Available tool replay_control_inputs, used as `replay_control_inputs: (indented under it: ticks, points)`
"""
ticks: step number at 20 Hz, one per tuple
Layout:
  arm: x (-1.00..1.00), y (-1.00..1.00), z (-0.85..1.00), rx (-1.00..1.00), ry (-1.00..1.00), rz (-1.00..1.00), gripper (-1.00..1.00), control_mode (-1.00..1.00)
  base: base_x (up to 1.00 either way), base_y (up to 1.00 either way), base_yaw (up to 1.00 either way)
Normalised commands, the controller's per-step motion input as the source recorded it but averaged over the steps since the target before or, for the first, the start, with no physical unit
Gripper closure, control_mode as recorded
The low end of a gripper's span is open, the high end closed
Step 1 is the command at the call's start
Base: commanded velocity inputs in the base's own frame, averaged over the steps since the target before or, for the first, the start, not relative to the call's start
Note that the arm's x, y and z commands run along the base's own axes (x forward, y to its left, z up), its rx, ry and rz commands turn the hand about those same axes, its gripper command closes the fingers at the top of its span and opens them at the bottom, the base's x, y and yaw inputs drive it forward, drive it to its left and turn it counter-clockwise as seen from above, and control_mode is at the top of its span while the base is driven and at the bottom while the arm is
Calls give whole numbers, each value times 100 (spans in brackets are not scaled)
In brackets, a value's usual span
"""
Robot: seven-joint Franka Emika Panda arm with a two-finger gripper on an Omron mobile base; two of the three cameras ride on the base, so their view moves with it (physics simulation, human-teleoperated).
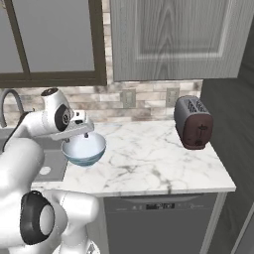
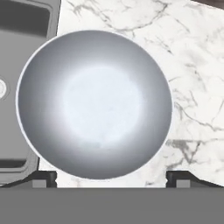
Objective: Pick the cup and bowl from the counter and place them on the counter next to the sink.
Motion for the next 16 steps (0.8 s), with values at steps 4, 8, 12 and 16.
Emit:
replay_control_inputs:
  ticks: [4,8,12,16]
  points:
    - [-79,-37,-5,20,-12,3,-100,-100,0,0,0]
    - [-98,-18,-10,24,-25,5,-100,-100,0,0,0]
    - [-75,-1,2,17,-20,6,-100,-100,0,0,0]
    - [-64,0,18,11,-14,4,-100,-100,0,0,0]
